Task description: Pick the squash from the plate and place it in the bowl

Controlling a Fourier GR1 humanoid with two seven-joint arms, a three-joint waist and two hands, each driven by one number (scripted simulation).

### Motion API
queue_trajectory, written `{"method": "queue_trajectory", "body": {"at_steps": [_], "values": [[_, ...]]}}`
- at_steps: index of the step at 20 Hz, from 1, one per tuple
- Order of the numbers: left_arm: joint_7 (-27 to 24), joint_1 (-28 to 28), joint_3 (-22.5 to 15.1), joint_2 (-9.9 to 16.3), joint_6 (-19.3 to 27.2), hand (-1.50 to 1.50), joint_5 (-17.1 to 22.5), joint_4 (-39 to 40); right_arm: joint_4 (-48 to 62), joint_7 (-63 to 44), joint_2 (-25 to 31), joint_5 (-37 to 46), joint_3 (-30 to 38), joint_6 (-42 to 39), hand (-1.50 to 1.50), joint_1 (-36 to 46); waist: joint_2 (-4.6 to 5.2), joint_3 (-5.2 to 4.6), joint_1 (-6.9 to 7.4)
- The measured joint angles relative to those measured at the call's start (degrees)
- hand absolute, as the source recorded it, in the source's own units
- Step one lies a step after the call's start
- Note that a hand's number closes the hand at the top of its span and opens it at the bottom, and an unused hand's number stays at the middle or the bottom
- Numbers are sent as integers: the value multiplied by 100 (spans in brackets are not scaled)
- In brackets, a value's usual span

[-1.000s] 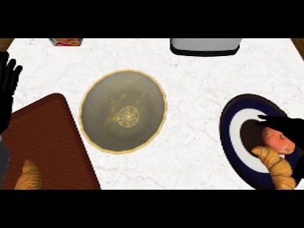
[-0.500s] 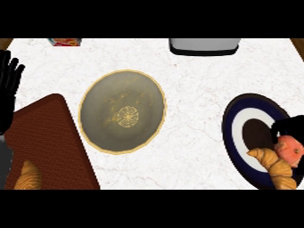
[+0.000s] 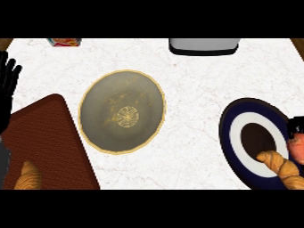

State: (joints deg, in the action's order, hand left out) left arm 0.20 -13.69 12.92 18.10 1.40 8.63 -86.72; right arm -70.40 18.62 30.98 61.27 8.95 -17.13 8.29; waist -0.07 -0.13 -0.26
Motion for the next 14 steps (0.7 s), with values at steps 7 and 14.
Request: {"method": "queue_trajectory", "body": {"at_steps": [7, 14], "values": [[-109, 40, 21, -55, -12, 0, -43, 82, -1009, -473, 135, -294, 636, -67, 150, -126, -9, 6, -41], [-187, 94, 33, -89, 9, 0, -97, 114, -2773, -722, 151, -1387, 1237, -1180, 150, -63, -30, 4, -72]]}}
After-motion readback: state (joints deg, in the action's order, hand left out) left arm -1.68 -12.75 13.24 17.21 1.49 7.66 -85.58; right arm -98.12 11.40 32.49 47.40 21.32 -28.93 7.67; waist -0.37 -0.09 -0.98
